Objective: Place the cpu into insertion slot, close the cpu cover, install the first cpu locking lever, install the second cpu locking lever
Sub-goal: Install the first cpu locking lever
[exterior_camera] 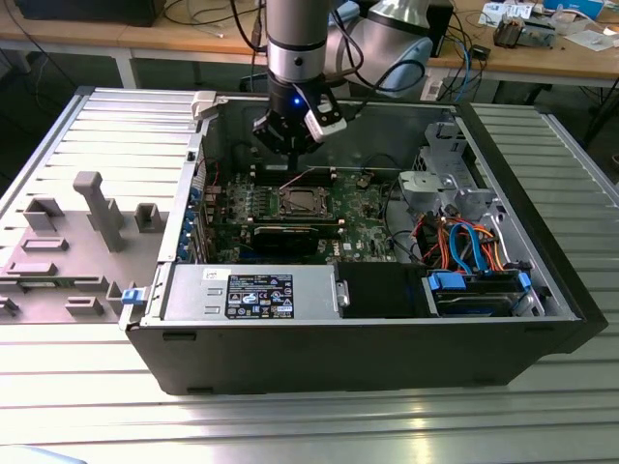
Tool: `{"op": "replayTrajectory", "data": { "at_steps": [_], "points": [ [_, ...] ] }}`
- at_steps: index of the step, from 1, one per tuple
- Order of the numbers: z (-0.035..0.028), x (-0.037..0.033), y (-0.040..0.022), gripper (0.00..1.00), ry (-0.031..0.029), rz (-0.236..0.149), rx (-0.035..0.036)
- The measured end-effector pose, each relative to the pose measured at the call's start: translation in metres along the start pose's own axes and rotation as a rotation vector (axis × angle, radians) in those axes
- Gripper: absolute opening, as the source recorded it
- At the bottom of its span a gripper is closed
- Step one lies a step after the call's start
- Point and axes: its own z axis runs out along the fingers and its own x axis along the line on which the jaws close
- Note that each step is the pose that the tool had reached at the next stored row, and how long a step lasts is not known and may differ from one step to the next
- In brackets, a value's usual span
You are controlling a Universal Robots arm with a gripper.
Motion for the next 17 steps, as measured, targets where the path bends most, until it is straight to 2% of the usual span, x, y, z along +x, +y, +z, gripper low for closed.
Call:
{"op": "replayTrajectory", "data": {
  "at_steps": [3, 5, 9, 12, 17],
  "points": [
    [0.0036, -0.0034, -0.0003, 0.11, -0.0001, 0.000, -0.0001],
    [0.0079, -0.0040, 0.0010, 0.11, -0.0002, 0.000, 0.0001],
    [0.0117, -0.0044, 0.0035, 0.11, -0.0001, 0.000, 0.0003],
    [0.0125, -0.0059, 0.0061, 0.11, 0.0003, -0.006, 0.0033],
    [0.0136, -0.0070, 0.0064, 0.11, 0.0007, -0.007, 0.0148]
  ]
}}
